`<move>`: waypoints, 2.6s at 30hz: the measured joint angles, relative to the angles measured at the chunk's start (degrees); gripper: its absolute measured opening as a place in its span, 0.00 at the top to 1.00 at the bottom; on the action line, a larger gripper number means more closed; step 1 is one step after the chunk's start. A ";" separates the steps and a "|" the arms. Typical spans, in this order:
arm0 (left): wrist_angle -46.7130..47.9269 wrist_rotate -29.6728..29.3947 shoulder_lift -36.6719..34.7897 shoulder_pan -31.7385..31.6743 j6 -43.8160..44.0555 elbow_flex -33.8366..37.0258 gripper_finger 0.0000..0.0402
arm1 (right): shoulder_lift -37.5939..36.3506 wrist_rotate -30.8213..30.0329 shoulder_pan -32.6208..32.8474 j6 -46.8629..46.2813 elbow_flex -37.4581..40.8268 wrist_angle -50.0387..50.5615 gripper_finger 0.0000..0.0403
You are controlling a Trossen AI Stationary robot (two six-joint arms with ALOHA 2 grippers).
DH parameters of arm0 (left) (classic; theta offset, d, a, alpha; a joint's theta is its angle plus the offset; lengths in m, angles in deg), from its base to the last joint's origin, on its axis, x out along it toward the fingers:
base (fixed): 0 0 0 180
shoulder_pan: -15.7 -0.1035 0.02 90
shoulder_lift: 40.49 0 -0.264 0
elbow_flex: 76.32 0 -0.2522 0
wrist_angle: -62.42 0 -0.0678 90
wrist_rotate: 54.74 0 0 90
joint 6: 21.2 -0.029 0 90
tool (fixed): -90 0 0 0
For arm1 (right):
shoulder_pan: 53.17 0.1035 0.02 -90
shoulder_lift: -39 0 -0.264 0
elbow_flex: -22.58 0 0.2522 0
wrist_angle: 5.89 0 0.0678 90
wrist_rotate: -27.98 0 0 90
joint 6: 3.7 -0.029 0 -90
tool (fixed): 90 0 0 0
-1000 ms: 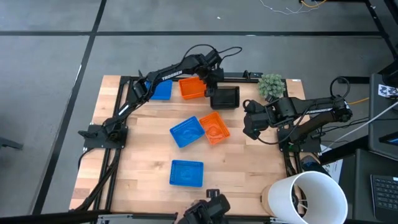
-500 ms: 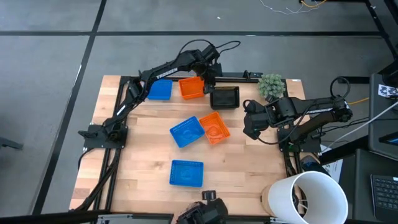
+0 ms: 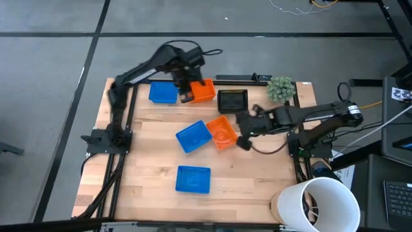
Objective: Stack baskets by color
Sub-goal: Stack the bottom orange bin on the orange bin
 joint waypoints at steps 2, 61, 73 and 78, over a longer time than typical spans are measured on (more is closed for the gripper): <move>0.00 0.10 -5.79 -0.36 0.79 6.85 0.80 | 1.15 2.30 -0.73 4.58 1.59 -5.18 0.98; -34.30 -2.73 -56.18 6.50 20.66 73.19 0.80 | 26.95 23.54 -2.94 29.08 3.99 -9.11 0.74; -34.30 -2.98 -56.18 6.48 20.64 73.19 0.80 | 26.85 19.89 4.26 27.69 0.51 -2.60 0.99; -34.30 -3.00 -56.18 6.48 20.64 73.19 0.80 | 26.92 15.93 5.00 29.95 -7.33 5.23 1.00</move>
